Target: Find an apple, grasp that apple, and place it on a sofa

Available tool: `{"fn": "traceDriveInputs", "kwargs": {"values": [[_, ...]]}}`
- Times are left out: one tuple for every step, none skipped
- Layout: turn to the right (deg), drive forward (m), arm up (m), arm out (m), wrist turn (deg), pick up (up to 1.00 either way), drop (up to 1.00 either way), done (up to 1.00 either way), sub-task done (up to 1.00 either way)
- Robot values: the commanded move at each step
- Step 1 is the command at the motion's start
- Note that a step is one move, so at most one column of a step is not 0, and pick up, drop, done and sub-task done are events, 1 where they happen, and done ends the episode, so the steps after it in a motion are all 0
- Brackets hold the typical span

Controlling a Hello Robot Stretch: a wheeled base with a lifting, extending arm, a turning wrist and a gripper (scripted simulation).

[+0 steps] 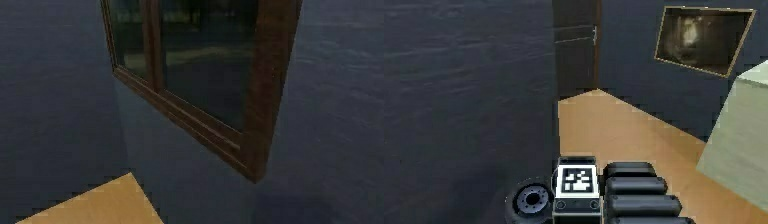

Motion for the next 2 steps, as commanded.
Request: {"fn": "traceDriveInputs", "kwargs": {"values": [[-45.0,0.00,0.00,0.00,0.0,0.00,0.00,0.00,0.00],[-30.0,0.00,0.00,0.00,0.0,0.00,0.00,0.00,0.00]]}}
